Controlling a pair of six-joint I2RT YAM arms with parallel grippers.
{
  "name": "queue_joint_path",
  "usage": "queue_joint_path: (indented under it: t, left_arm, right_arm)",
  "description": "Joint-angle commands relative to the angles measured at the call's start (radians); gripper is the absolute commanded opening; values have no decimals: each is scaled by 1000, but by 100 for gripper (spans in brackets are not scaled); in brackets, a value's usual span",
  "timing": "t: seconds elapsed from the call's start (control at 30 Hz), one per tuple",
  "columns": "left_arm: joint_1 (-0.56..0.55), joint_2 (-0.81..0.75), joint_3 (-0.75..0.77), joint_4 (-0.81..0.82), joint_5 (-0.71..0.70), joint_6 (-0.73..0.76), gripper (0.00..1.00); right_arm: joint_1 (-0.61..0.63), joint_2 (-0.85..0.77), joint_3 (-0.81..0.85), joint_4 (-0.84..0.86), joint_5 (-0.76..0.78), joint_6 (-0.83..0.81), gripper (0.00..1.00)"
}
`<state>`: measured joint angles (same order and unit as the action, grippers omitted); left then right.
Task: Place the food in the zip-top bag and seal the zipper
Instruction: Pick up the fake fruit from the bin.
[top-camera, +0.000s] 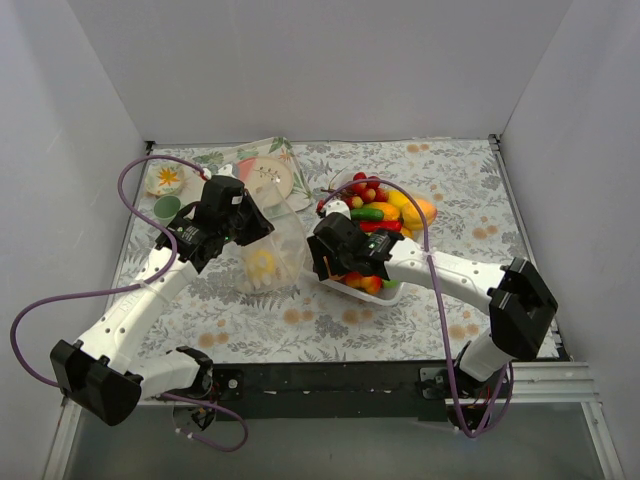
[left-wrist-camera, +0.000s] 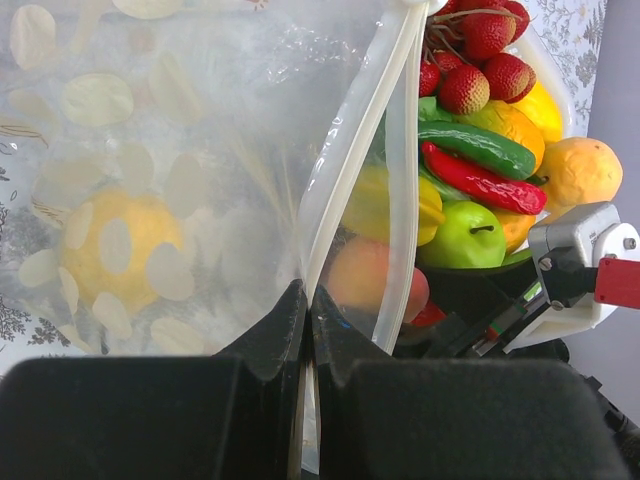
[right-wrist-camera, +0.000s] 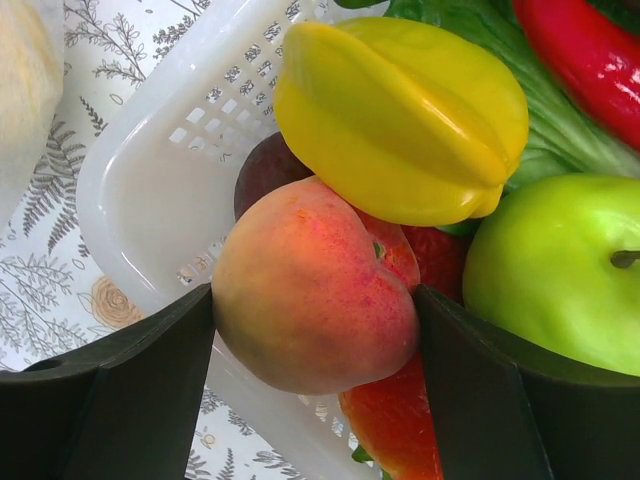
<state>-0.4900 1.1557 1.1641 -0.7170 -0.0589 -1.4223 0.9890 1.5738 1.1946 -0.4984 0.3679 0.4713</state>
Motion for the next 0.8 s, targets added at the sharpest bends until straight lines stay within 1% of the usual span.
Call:
queue_joint_path:
  t: [0.0, 0.07, 0.13, 0.5, 0.57, 0.6, 0.67, 0.77]
  left_arm:
    - [5, -16, 2, 22, 27, -1, 0]
    - [5, -14, -3, 27, 34, -1, 0]
    - [5, -14, -6, 31, 40, 0, 0]
    - [5, 10, -15, 48, 57, -4, 0]
    - [5, 12, -18, 57, 57, -4, 0]
    - [5, 13, -17, 60, 86, -6, 0]
    - [5, 13, -18, 63, 96, -7, 0]
    - [5, 16, -12, 64, 110, -9, 0]
  right_arm:
    - [5, -35, 14, -14, 71, 9, 46]
    - [5, -55, 37, -34, 85, 7, 29]
    - [5, -81, 69, -54, 83, 4, 25]
    - [5, -236, 148, -75, 68, -10, 22]
    - [5, -245, 177, -56, 45, -22, 22]
    - [5, -251, 183, -40, 28, -25, 22]
    - [4, -248, 201, -8, -21, -28, 22]
    - [5, -207, 241, 41, -95, -30, 22]
